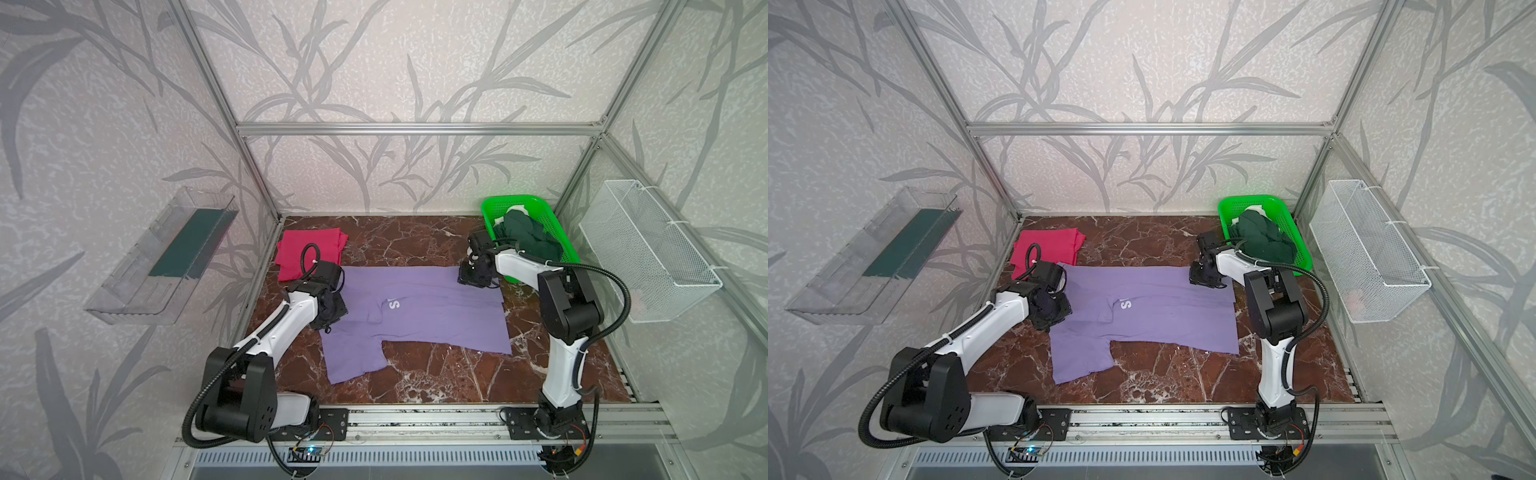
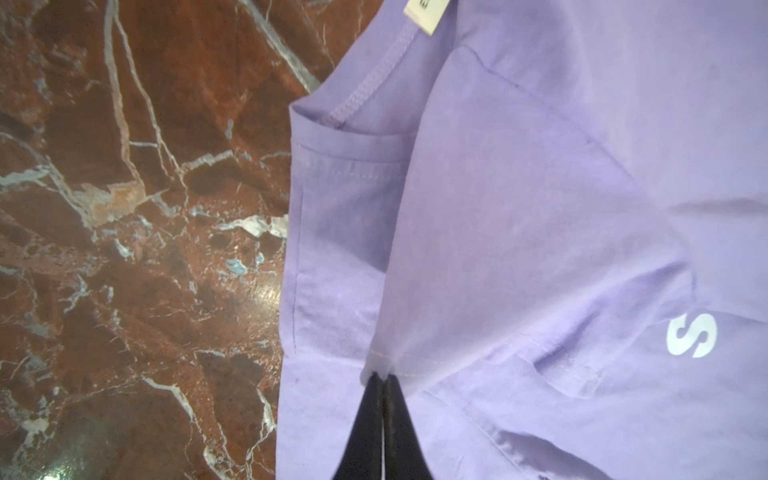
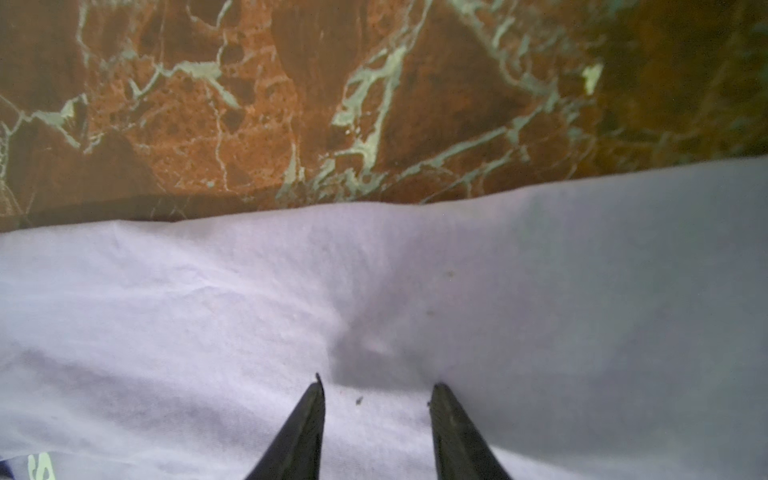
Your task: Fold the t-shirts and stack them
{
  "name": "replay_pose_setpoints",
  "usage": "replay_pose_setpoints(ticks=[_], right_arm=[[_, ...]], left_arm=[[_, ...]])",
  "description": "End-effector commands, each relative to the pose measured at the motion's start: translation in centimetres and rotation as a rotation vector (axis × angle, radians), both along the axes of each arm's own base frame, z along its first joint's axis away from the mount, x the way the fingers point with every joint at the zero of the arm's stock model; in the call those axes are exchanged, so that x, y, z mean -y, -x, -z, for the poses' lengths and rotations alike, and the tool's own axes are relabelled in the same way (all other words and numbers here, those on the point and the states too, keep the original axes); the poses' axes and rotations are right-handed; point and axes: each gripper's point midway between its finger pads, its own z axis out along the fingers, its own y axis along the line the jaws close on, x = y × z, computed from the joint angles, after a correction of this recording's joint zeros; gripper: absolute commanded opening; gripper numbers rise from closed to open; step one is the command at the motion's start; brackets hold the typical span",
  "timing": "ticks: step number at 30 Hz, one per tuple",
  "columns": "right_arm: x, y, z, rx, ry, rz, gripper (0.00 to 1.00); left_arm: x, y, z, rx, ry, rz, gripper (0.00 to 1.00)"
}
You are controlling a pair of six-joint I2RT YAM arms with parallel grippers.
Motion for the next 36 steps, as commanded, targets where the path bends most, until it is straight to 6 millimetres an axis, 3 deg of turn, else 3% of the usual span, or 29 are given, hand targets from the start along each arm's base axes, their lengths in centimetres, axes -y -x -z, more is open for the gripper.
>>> replay_pose_setpoints(ticks=[1, 5, 7, 11, 17, 21, 26, 30, 33, 36], right_arm=[[0.1, 0.7, -0.7, -0.008, -0.012, 0.000, 0.43], [0.5, 0.8, -1.5, 0.009, 0.008, -0.001, 0.44], [0.7, 0.7, -2.0, 0.018, 0.018, -0.001, 0.44], [0.7, 0.4, -2.0, 0.014, 0.025, -0.004, 0.44], [1.1, 0.1, -1.3, -0.001, 0.047, -0.007, 0.45], [1.5, -0.1, -0.6, -0.016, 0.056, -0.003, 0.45], [1.5, -0.5, 0.6, -0.038, 0.056, -0.006, 0.45], [1.0, -1.4, 1.7, -0.055, 0.045, -0.008, 0.45], [0.6, -2.4, 2.7, -0.070, 0.041, -0.011, 0.45], [0.3, -3.6, 3.1, -0.066, 0.037, -0.017, 0.45]], left_arm=[[-0.1, 0.4, 1.2, -0.041, -0.008, -0.006, 0.25], [-0.8, -2.1, -1.0, 0.047, -0.031, -0.010, 0.44], [-1.6, -4.3, -2.4, 0.121, -0.039, -0.025, 0.51], [-2.8, -9.2, -3.1, 0.177, 0.005, -0.025, 0.57], [-3.4, -15.7, -1.2, 0.122, 0.017, 0.003, 0.56], [-3.4, -17.7, -0.1, 0.124, 0.024, -0.006, 0.52], [-3.5, -18.4, 1.1, 0.083, 0.015, -0.017, 0.47], [-3.2, -18.9, 1.7, 0.080, 0.037, -0.032, 0.27], [-2.8, -19.6, 1.9, 0.083, 0.062, -0.037, 0.00], [-2.7, -20.6, 1.4, 0.102, 0.069, -0.034, 0.00]])
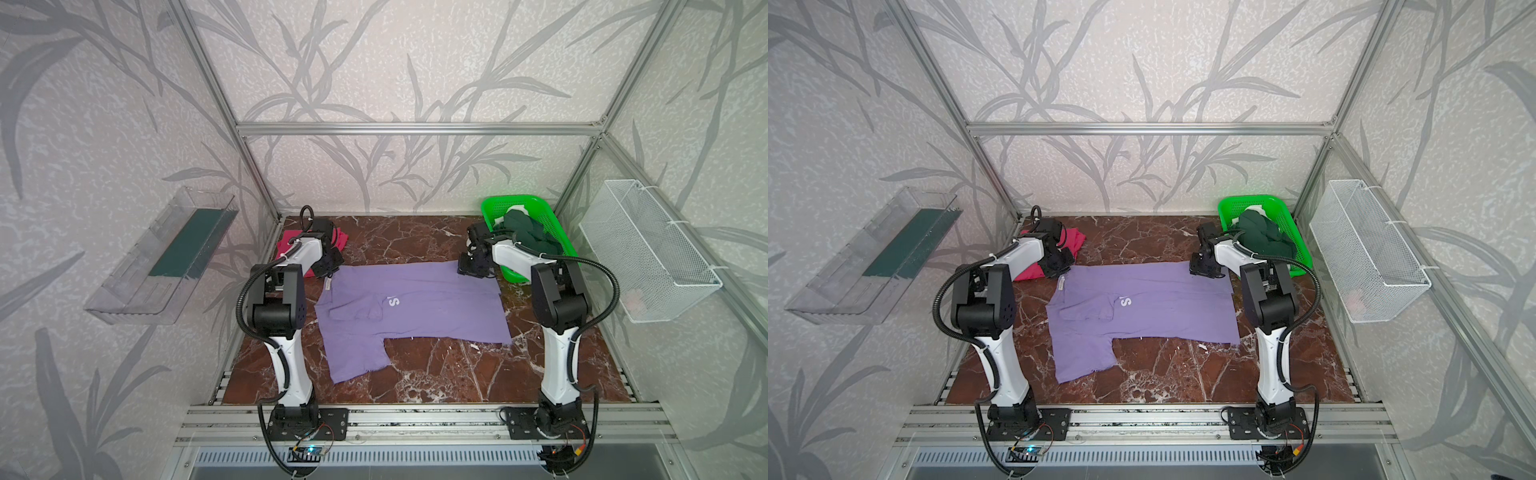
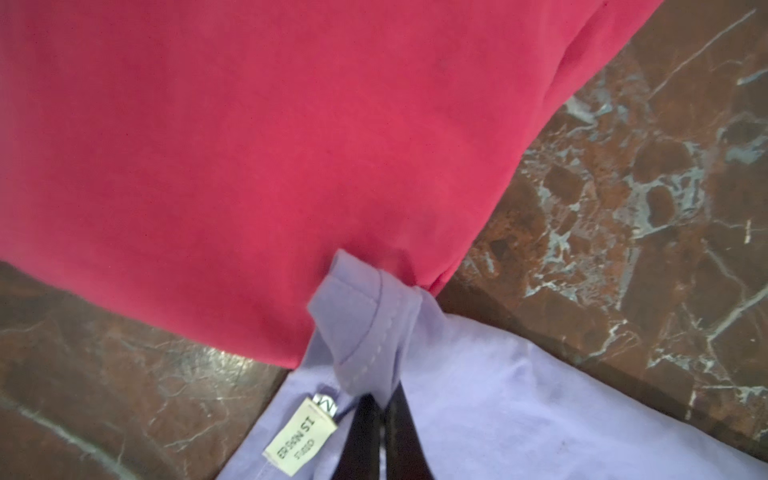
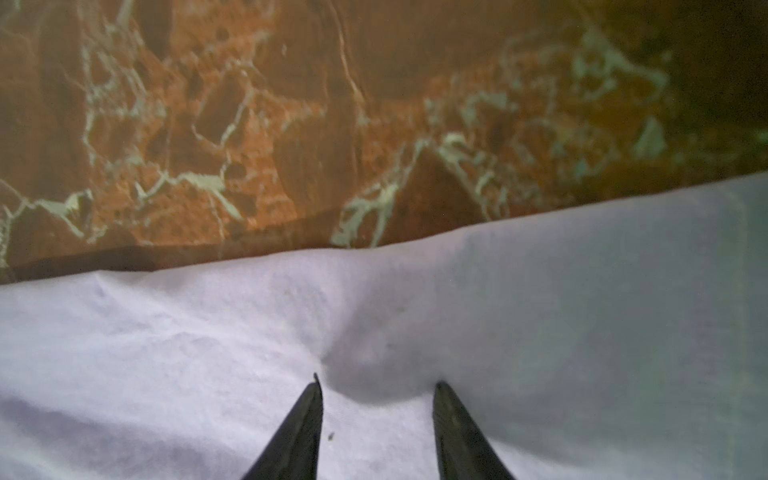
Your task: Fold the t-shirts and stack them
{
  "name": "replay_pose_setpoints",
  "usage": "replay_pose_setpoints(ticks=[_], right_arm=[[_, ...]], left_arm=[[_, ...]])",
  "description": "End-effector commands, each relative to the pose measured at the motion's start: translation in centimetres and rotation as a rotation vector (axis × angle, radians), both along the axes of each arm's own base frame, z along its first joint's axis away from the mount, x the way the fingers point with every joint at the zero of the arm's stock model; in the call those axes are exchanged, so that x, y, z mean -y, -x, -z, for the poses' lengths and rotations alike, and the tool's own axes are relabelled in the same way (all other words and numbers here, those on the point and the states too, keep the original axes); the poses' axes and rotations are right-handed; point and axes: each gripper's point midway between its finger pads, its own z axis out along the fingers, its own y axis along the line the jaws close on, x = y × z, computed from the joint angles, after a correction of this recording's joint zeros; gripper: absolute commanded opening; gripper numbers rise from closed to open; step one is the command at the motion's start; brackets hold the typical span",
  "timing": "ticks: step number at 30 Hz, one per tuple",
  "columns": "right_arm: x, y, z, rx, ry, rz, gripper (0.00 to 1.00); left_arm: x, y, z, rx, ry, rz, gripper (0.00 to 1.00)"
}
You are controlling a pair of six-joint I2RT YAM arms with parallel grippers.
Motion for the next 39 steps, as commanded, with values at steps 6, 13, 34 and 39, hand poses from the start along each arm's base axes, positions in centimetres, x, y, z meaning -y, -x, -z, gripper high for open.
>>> replay_pose_setpoints(ticks=[6, 13, 34, 39], right_arm=[[-0.4, -1.1, 0.5, -0.043, -0.002, -0.026, 0.45], [0.1, 0.9, -6.1, 0.091, -0.033, -0.035, 0.47], [10.1, 25.8, -3.3, -0.202, 0.136, 0.195, 0.55], [10.0, 26.0, -3.3, -0.223, 0.133, 0.178, 0.55]], left_arm=[[-0.2, -2.3, -2.9, 0.037, -0.015, -0.006, 0.09], [-0.7, 3.7, -4.4, 0.014, -0.066, -0.028, 0.43], [7.1, 33.2, 2.3, -0.223, -0.019, -0.004, 0.48], [6.6, 34.3, 3.5, -0.205, 0.008, 0.000, 0.48]])
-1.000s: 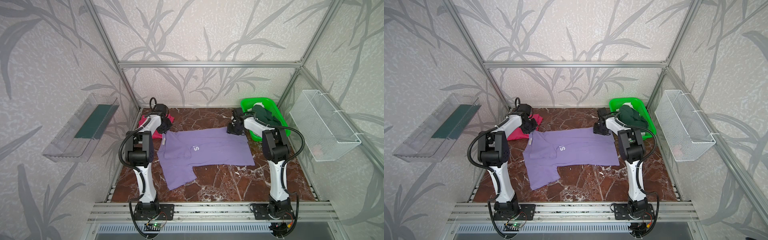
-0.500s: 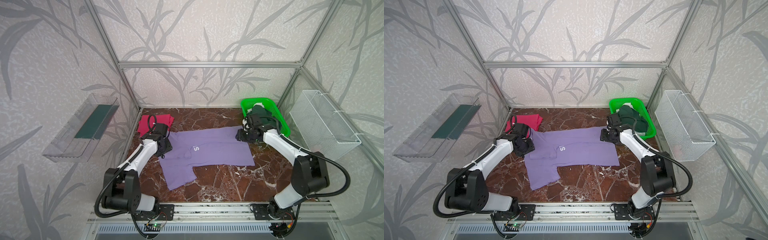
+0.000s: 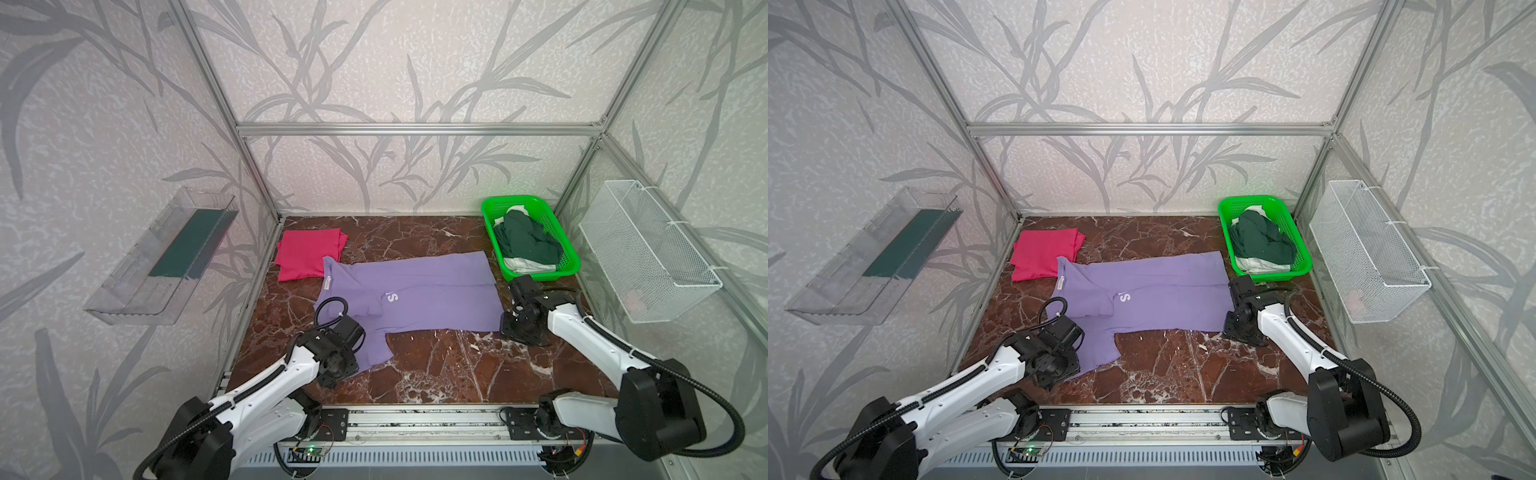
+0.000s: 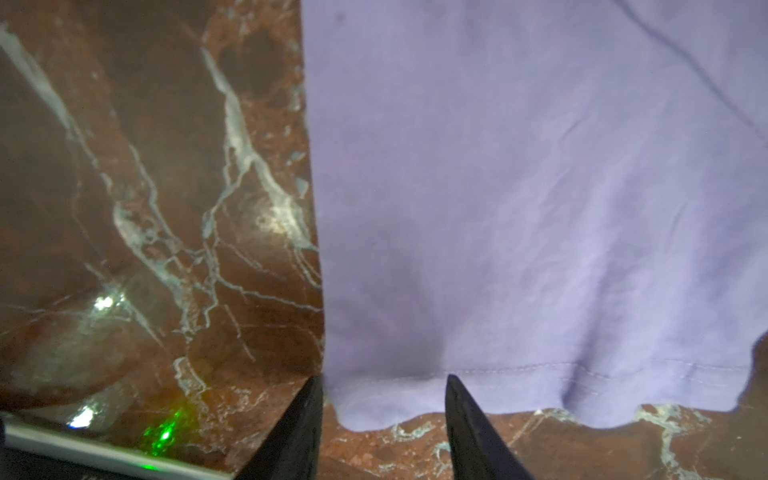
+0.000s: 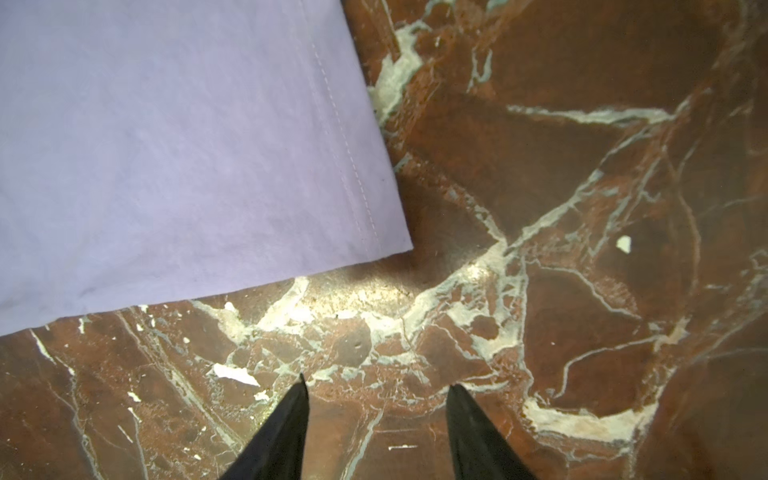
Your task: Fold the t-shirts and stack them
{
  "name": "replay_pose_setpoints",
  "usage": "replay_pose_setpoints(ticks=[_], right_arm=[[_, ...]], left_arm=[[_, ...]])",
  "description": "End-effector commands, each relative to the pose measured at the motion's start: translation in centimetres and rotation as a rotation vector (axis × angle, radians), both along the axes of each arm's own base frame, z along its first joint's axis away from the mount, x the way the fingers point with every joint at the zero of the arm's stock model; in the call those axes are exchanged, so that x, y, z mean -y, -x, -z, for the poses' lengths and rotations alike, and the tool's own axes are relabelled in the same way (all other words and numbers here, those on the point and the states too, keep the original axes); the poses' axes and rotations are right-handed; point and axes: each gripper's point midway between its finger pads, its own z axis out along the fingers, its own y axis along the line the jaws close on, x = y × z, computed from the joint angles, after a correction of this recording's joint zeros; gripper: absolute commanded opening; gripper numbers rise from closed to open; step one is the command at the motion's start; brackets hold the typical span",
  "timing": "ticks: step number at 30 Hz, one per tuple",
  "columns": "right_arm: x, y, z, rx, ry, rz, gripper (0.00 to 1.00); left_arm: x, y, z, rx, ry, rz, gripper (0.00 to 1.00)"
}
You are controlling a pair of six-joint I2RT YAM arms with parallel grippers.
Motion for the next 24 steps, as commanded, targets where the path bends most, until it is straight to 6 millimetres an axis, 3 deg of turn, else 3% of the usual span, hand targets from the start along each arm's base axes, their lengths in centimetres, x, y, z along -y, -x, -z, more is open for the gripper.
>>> replay_pose_setpoints(ticks=[1, 7, 9, 11, 14, 17, 24], right_arm=[[0.4, 0.5, -0.3, -0.033, 0.015, 0.007, 0.55], [0.2, 0.2, -0.6, -0.025, -0.012, 0.007, 0.55], [0.3, 0.0, -0.5, -0.023, -0.021, 0.020, 0.55], [0.6, -0.1, -0.3, -0.030, -0.040, 0.042, 0.55], [1.4, -0.3, 0.0, -0.023, -0.049, 0.070, 0.55], [1.7, -0.8, 0.4, -0.013, -0.076, 0.092, 0.55], [1.6, -3.0, 2.0, -0.001, -0.106, 0.108, 0.48]], left_arm=[[-0.8, 0.3, 0.5, 0.015, -0.018, -0.060, 0.48], [-0.9, -0.1, 0.5, 0.026, -0.035, -0.049, 0.48], [-1.1, -0.2, 0.7, 0.030, -0.046, -0.046, 0.44], [-0.8, -0.3, 0.8, 0.030, -0.034, -0.043, 0.36], [-0.6, -0.5, 0.5, 0.036, -0.025, -0.041, 0.10], [-0.5, -1.4, -0.8, 0.074, -0.031, -0.015, 0.00], [-0.6, -2.3, -2.6, 0.103, -0.050, 0.013, 0.00]])
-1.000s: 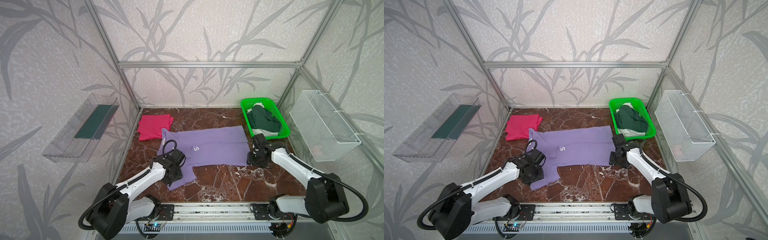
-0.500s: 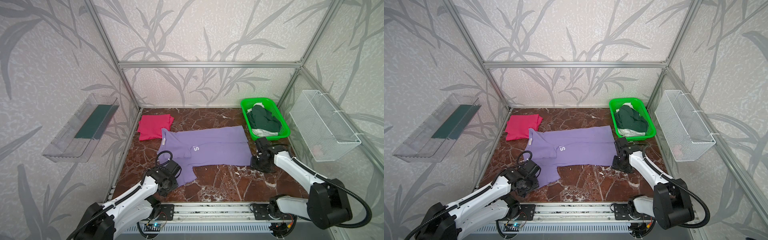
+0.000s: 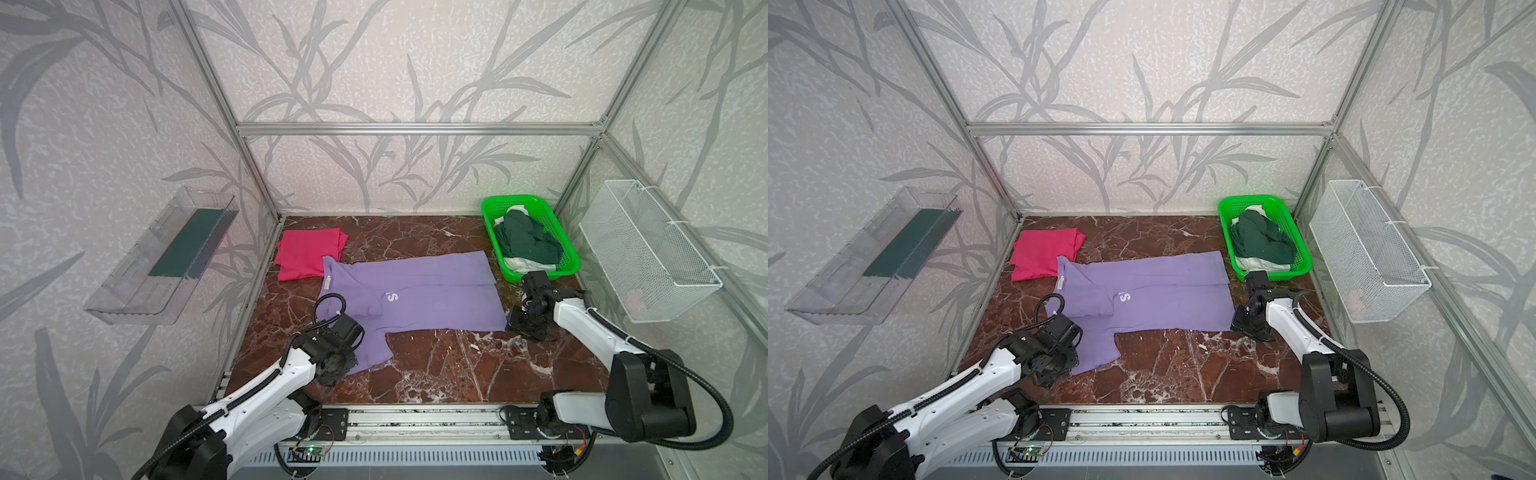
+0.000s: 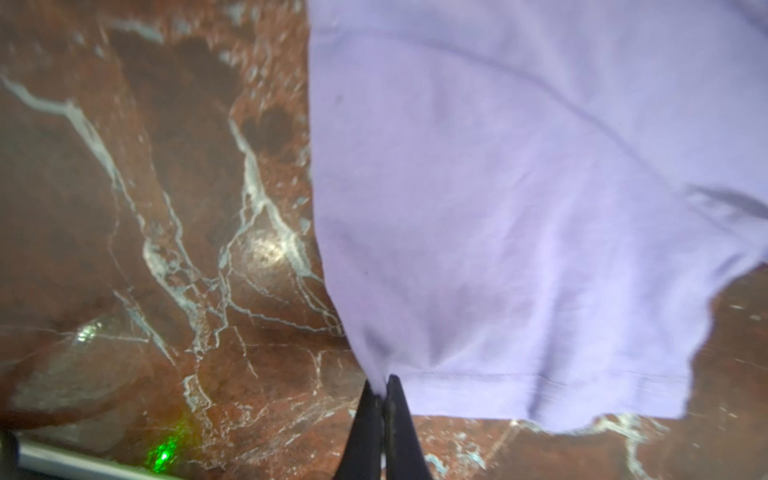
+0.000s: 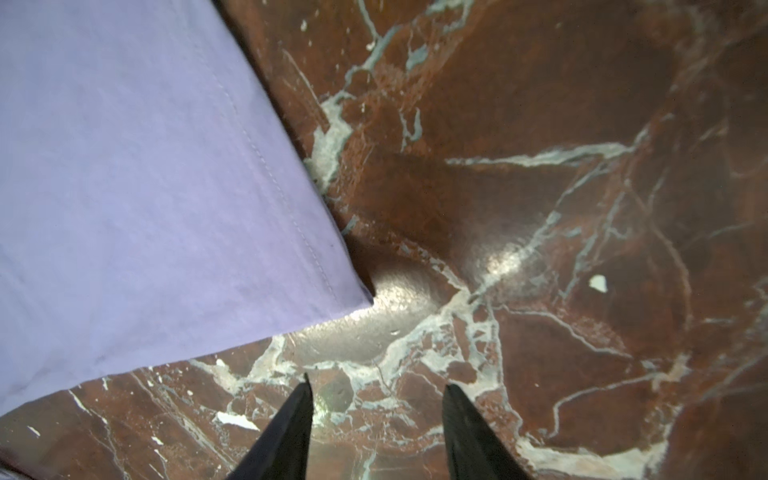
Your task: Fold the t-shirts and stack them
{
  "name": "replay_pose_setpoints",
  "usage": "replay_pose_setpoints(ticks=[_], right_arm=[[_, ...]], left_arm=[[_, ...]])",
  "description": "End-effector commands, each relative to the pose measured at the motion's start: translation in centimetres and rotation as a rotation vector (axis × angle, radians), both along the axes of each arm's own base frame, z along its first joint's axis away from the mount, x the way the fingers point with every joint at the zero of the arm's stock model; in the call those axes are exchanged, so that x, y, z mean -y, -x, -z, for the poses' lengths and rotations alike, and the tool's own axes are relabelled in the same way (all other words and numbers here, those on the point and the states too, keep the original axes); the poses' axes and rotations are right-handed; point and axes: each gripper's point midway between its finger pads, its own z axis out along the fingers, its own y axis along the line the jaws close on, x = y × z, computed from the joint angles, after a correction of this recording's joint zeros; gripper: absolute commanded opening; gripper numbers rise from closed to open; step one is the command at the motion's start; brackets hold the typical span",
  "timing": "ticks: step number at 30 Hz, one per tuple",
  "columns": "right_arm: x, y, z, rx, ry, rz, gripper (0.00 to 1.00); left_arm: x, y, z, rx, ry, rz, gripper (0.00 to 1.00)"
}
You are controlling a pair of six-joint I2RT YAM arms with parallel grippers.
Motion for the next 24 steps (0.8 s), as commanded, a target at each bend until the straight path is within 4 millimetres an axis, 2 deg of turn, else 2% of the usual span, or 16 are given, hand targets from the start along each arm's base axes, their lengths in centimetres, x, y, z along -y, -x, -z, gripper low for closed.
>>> replay_pose_setpoints(ticks=[1, 12, 14, 18, 19, 24], right_arm=[[-0.5, -1.3, 0.8, 0.018, -0.028, -0.007, 0.48], [-0.4, -2.0, 3.3, -0.024, -0.019, -0.007, 0.39], [-0.4, -2.1, 3.6, -0.032, -0.017, -0.006, 0.28], [-0.5, -2.1, 4.1, -0.038, -0.021, -0.003, 0.19], [-0.5, -2.0, 4.1, -0.039, -0.026, -0.004, 0.15], [-0.8, -1.1, 3.0, -0.028, -0.029, -0.014, 0.00]], left_arm=[[-0.8, -0.2, -0.8, 0.012, -0.039, 0.005, 0.00], [-0.6, -0.5, -0.9, 0.017, -0.037, 0.007, 0.00], [-0.5, -0.6, -0.9, 0.012, -0.037, 0.016, 0.00], [-0.5, -0.8, -1.3, 0.018, -0.045, 0.018, 0.00], [-0.5, -0.8, -1.4, 0.020, -0.044, 0.016, 0.00], [-1.2, -0.1, -2.5, 0.018, -0.056, 0.008, 0.00]])
